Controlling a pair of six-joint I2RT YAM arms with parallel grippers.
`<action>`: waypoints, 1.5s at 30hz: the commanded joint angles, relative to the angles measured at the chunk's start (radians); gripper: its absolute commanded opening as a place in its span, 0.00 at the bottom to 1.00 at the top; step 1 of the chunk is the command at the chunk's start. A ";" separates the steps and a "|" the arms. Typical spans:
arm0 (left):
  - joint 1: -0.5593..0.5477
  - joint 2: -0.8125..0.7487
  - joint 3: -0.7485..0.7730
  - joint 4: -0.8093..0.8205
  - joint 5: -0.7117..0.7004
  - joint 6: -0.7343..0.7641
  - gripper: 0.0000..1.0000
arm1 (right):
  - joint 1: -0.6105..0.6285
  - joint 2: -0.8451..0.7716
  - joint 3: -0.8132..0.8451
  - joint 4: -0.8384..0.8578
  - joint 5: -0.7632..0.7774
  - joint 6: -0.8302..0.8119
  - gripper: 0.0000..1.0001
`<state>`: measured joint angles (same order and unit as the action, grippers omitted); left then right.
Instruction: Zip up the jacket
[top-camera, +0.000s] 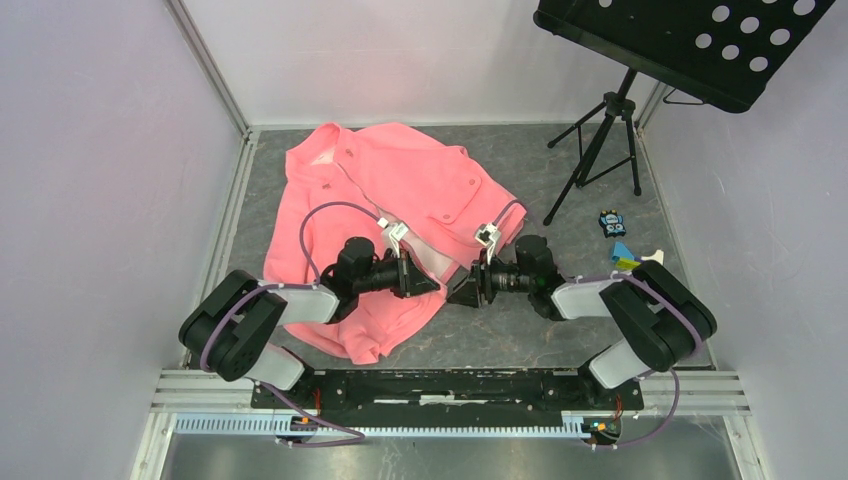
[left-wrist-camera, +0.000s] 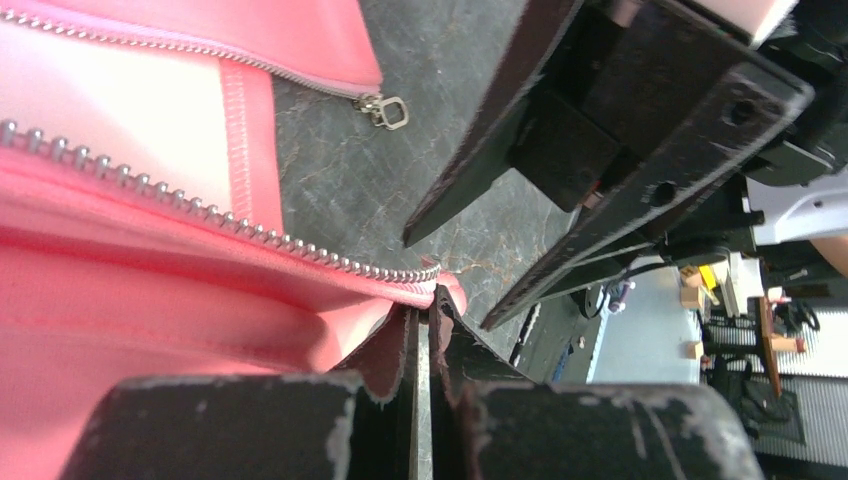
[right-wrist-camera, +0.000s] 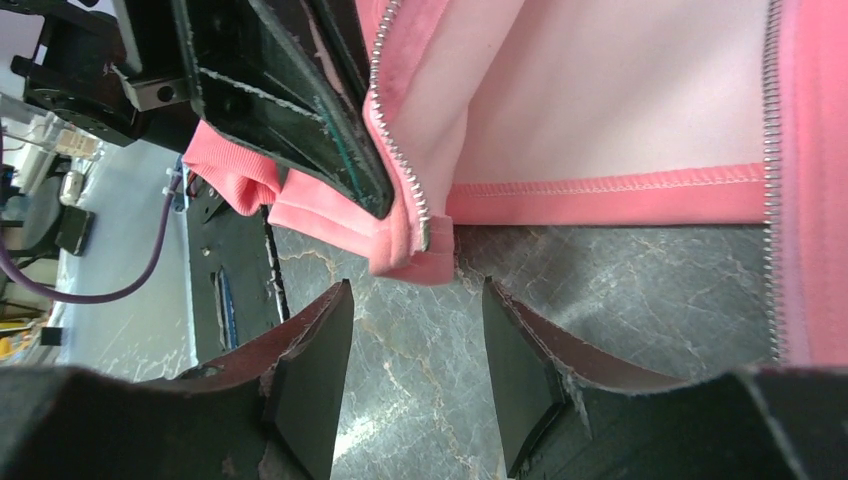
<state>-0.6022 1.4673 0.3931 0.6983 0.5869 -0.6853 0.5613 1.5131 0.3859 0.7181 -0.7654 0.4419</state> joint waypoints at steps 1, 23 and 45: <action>-0.004 -0.009 0.011 0.086 0.101 0.078 0.02 | 0.007 0.049 0.040 0.130 -0.066 0.054 0.56; -0.004 -0.044 0.041 -0.055 0.116 0.160 0.02 | 0.006 0.135 0.014 0.415 -0.156 0.242 0.17; -0.005 -0.036 -0.127 0.390 0.076 -0.216 0.51 | 0.006 0.111 -0.029 0.497 -0.059 0.283 0.00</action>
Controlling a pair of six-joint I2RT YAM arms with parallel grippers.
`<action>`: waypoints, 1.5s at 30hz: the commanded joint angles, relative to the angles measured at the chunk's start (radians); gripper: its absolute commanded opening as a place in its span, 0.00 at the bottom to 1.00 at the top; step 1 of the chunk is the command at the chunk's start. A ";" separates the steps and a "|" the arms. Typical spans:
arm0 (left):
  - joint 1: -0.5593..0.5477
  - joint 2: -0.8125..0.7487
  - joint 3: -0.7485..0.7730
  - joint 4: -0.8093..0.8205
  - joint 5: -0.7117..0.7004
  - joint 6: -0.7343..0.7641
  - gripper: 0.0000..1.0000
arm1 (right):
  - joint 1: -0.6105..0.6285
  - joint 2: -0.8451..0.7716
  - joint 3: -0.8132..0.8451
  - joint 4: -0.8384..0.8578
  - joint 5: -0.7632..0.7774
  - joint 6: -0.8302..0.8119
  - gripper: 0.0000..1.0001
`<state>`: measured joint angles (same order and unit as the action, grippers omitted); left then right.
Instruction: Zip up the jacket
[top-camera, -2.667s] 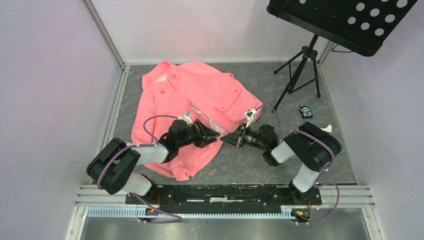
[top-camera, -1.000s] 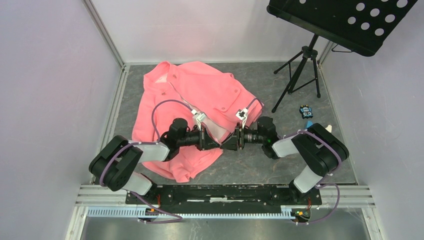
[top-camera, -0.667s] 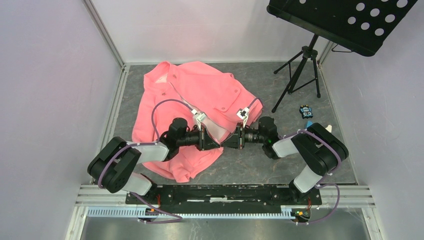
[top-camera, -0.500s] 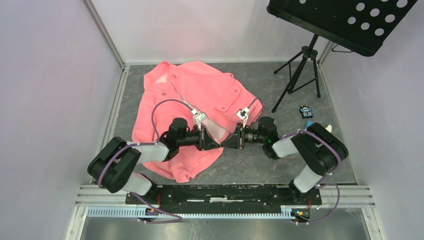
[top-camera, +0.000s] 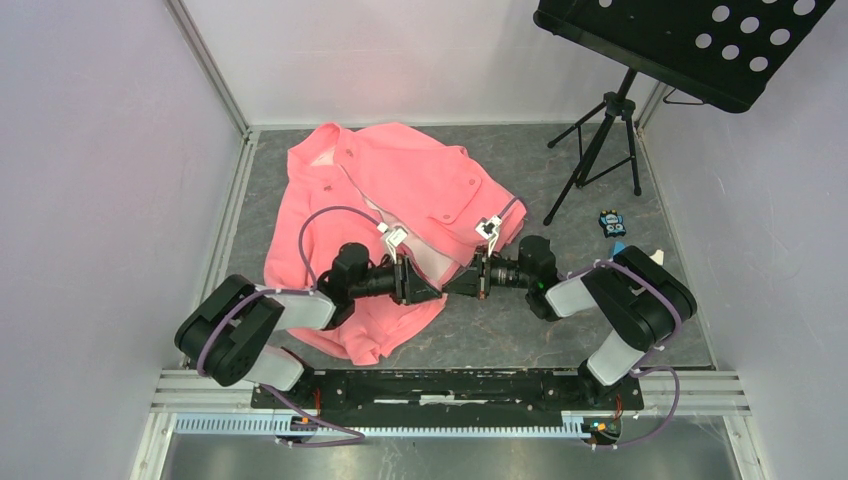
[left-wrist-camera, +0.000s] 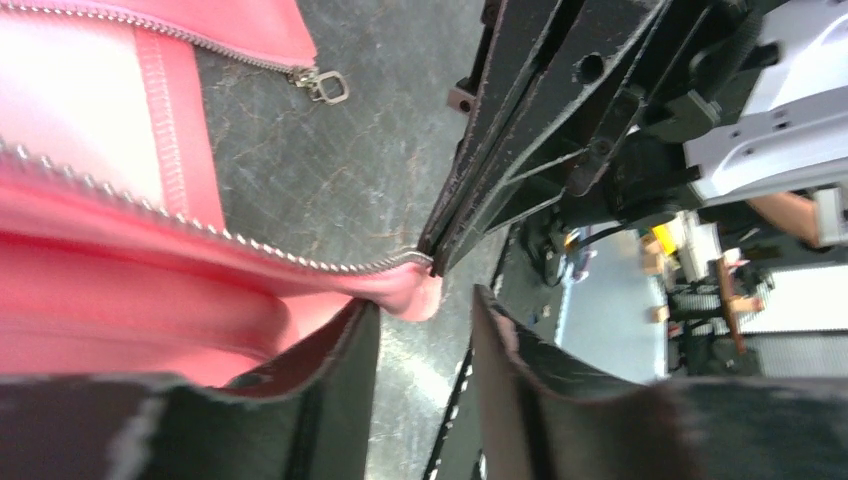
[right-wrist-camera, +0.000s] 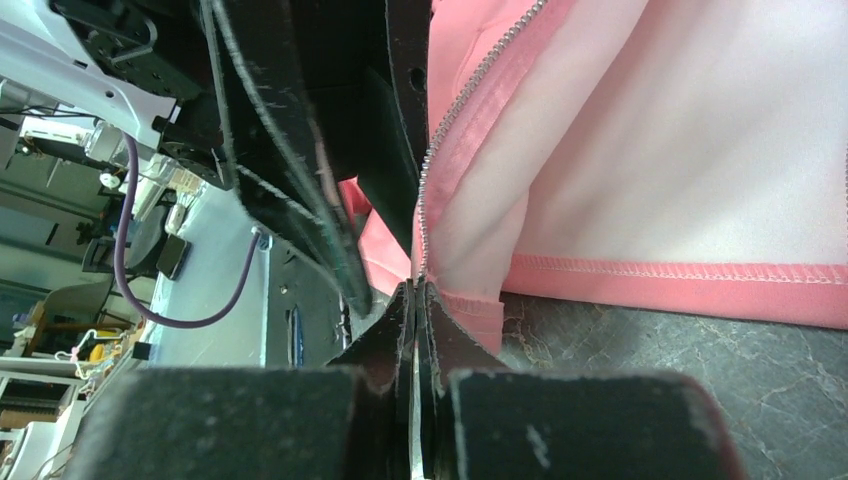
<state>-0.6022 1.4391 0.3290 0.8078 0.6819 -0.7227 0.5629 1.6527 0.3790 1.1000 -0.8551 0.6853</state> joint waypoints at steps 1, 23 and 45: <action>-0.005 0.004 -0.081 0.324 -0.030 -0.209 0.55 | 0.005 -0.030 -0.027 0.127 0.036 0.050 0.00; -0.053 0.198 -0.064 0.524 -0.123 -0.274 0.45 | 0.005 -0.012 -0.045 0.257 0.046 0.150 0.00; -0.065 -0.021 -0.037 -0.005 -0.220 0.048 0.02 | -0.175 -0.245 0.115 -0.832 0.487 -0.355 0.57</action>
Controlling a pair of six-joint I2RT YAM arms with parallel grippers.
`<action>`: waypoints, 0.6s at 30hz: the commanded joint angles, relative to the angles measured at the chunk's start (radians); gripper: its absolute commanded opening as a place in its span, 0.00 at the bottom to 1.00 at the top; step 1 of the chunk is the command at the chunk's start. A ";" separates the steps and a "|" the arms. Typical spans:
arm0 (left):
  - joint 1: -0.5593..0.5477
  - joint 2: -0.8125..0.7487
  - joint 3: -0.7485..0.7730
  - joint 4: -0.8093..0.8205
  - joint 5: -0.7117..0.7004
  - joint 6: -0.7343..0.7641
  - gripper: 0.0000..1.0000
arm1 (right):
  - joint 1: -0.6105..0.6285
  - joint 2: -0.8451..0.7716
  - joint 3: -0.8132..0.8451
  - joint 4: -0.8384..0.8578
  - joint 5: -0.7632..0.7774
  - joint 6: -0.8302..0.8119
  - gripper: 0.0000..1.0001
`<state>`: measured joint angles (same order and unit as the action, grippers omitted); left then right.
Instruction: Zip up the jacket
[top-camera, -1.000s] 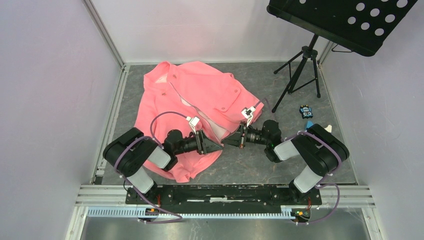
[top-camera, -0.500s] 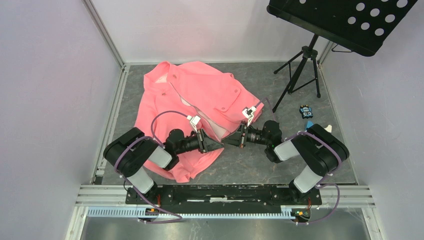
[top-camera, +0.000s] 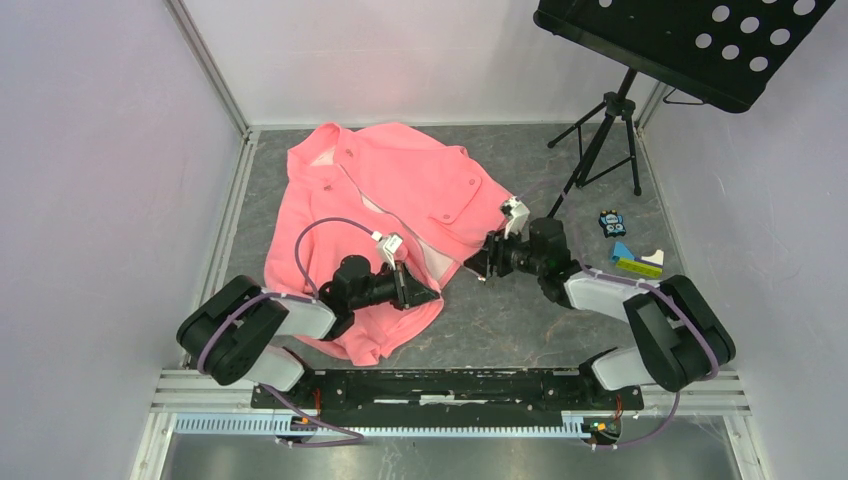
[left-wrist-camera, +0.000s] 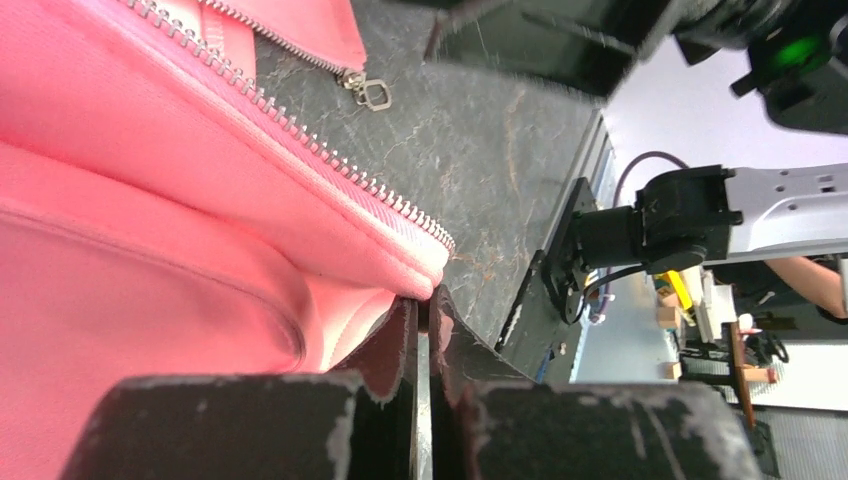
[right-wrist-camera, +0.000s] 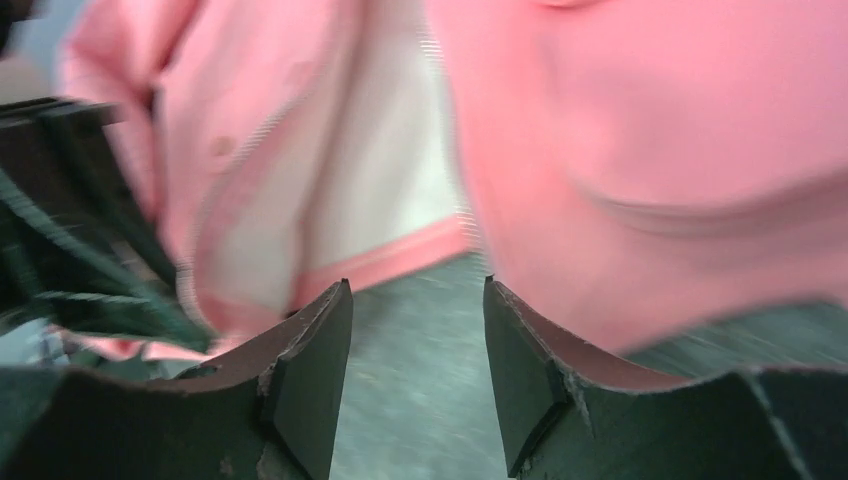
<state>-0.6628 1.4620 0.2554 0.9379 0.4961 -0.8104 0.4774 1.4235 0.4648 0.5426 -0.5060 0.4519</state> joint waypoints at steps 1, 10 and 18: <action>-0.004 -0.047 0.040 -0.145 -0.033 0.141 0.02 | -0.118 -0.005 0.030 -0.281 0.123 -0.119 0.58; -0.008 -0.006 0.056 -0.118 -0.013 0.115 0.02 | -0.150 0.065 0.042 -0.229 0.094 -0.146 0.57; -0.009 0.002 0.063 -0.118 -0.004 0.092 0.02 | 0.001 0.057 0.215 -0.498 0.406 -0.370 0.49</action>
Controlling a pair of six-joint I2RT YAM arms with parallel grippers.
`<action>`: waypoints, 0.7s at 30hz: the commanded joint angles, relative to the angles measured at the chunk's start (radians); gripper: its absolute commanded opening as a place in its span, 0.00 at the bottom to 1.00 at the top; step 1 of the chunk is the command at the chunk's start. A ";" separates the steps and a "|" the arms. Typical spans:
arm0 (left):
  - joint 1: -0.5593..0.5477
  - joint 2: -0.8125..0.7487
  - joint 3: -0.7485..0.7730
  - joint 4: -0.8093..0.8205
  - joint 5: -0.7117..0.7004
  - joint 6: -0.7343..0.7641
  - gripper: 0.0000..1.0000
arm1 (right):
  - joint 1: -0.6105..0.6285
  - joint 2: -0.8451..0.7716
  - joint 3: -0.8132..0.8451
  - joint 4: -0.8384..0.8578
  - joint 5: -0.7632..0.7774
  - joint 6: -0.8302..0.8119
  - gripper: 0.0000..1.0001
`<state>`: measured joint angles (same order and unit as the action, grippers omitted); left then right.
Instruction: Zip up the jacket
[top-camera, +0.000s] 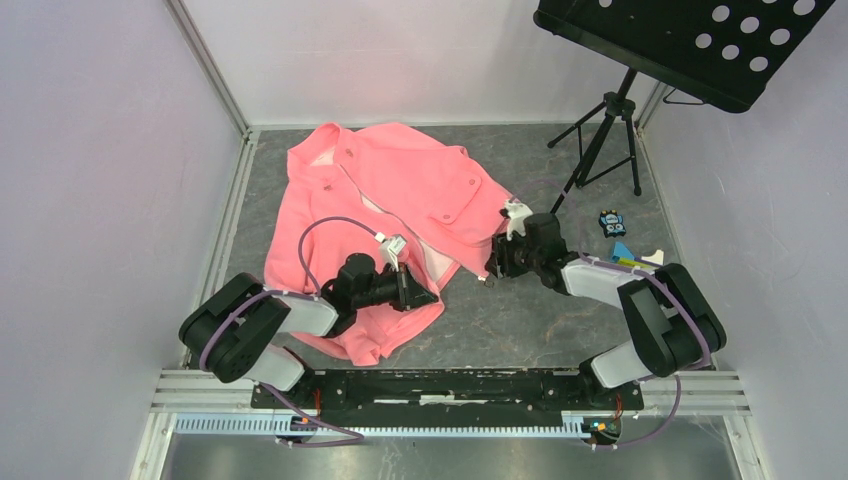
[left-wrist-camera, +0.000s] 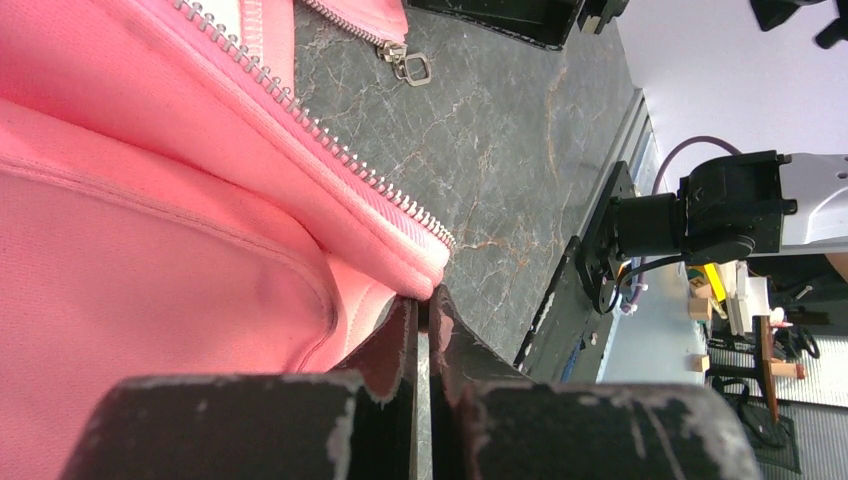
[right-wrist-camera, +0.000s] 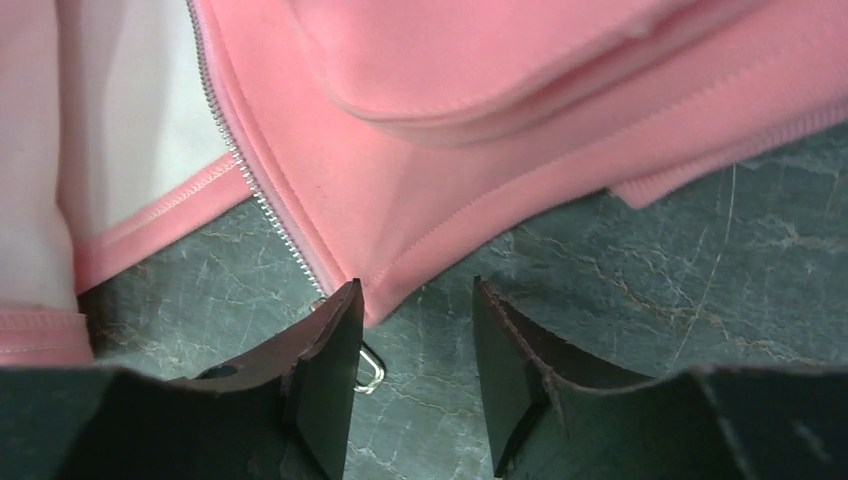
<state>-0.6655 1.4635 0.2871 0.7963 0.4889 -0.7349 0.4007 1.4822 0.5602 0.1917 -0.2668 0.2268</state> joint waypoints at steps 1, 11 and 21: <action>-0.006 -0.001 0.033 0.019 0.004 0.017 0.02 | 0.101 0.012 0.158 -0.187 0.204 -0.169 0.46; -0.006 -0.009 0.043 -0.003 0.024 0.015 0.02 | 0.136 0.193 0.393 -0.472 0.131 -0.384 0.33; -0.006 -0.003 0.055 -0.015 0.040 0.014 0.02 | 0.154 0.155 0.370 -0.469 0.083 -0.412 0.46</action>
<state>-0.6655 1.4635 0.3134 0.7597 0.5079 -0.7349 0.5388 1.6829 0.9276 -0.2497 -0.1669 -0.1604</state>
